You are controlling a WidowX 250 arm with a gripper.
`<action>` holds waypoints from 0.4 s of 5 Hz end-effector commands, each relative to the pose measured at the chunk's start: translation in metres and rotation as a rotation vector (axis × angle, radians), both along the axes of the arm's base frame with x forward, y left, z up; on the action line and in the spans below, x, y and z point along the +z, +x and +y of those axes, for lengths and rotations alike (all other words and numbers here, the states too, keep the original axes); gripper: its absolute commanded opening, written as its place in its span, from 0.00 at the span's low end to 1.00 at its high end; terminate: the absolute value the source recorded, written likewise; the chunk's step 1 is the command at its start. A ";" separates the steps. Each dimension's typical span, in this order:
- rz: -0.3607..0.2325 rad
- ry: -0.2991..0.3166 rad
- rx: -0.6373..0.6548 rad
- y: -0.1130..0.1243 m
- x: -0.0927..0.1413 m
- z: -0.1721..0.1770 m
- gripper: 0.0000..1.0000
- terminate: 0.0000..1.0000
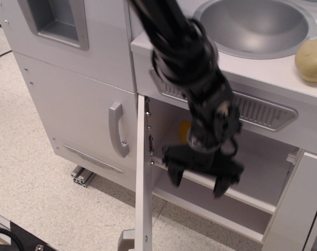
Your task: Close cabinet
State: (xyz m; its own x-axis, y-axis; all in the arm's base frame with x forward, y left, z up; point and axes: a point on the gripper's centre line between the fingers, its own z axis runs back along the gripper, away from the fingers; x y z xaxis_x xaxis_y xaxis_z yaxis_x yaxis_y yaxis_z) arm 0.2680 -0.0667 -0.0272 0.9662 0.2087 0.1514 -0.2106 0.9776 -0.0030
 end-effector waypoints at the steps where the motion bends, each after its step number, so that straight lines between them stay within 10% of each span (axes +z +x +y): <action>1: -0.053 -0.027 0.006 -0.009 0.066 0.016 1.00 0.00; 2: -0.053 -0.005 0.038 -0.019 0.077 0.035 1.00 0.00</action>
State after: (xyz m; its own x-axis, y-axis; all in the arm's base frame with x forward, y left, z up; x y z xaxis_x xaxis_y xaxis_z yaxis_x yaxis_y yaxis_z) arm 0.2428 -0.0297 0.0408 0.9556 0.2434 0.1660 -0.2458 0.9693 -0.0062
